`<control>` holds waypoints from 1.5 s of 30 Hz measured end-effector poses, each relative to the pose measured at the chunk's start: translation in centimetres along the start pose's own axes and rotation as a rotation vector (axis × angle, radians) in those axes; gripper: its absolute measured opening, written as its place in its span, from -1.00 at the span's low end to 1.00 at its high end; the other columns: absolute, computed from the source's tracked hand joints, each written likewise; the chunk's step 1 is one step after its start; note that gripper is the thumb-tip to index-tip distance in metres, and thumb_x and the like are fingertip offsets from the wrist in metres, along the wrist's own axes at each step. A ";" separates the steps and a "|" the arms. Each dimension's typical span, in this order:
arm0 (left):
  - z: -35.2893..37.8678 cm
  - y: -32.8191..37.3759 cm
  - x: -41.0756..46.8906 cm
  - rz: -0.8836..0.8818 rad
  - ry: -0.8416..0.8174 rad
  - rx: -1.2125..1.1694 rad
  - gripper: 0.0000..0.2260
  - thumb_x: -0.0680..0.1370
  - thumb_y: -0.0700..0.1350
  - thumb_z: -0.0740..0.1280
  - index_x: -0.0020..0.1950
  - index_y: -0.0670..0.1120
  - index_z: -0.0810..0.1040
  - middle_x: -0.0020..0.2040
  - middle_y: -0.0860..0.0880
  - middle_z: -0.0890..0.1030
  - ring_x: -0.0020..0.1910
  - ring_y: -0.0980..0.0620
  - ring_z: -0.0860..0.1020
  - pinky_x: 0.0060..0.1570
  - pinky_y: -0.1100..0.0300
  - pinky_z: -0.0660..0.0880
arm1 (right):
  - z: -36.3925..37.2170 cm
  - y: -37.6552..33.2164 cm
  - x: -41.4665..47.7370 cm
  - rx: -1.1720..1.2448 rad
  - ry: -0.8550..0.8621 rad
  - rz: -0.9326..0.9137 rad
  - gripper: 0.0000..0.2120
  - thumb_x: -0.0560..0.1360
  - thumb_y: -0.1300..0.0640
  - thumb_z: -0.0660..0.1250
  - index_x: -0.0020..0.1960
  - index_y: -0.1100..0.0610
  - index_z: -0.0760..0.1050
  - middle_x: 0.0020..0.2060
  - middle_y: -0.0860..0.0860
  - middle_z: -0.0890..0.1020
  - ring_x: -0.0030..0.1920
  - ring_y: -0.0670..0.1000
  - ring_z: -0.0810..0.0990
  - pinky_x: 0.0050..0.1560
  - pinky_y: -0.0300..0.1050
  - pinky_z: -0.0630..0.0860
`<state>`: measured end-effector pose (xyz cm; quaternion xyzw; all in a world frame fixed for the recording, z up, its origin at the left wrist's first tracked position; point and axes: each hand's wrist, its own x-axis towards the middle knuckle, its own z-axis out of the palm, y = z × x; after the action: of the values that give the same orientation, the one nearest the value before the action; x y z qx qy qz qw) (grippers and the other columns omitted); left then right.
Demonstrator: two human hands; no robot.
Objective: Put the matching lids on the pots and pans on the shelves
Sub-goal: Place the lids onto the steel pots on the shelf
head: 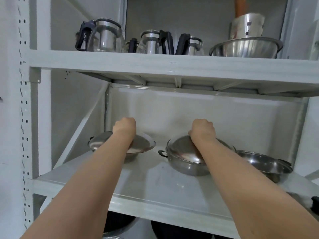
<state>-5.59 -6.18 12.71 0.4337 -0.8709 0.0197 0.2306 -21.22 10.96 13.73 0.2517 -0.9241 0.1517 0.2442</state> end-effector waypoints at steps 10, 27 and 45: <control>7.3 -3.6 8.0 0.034 0.037 -0.013 -0.72 0.58 -0.26 0.15 0.23 -0.14 0.53 0.19 -0.21 0.52 0.21 -0.26 0.49 0.17 -0.08 0.48 | 6.9 0.4 5.8 -0.005 0.008 -0.033 -0.76 0.53 0.29 0.18 0.15 0.26 0.52 0.13 0.23 0.59 0.23 0.23 0.43 0.14 -0.02 0.44; 11.0 -5.8 12.8 0.063 0.000 -0.092 -0.72 0.55 -0.28 0.15 0.15 -0.13 0.59 0.18 -0.21 0.48 0.15 -0.29 0.53 0.14 -0.06 0.49 | 12.7 1.8 7.8 0.137 -0.090 -0.009 -0.77 0.51 0.20 0.23 0.05 0.33 0.54 0.05 0.28 0.61 0.14 0.25 0.52 0.02 -0.04 0.48; 12.4 -6.3 13.4 0.062 0.034 -0.071 -0.74 0.55 -0.29 0.14 0.11 -0.16 0.57 0.13 -0.22 0.46 0.12 -0.29 0.51 0.12 -0.08 0.50 | 13.4 2.0 8.0 0.155 -0.062 0.009 -0.77 0.50 0.19 0.22 0.03 0.32 0.54 0.04 0.26 0.61 0.15 0.24 0.49 0.01 -0.05 0.47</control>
<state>-12.51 -23.01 6.25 0.3975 -0.8800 0.0033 0.2601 -33.37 4.12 6.48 0.2702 -0.9179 0.2161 0.1944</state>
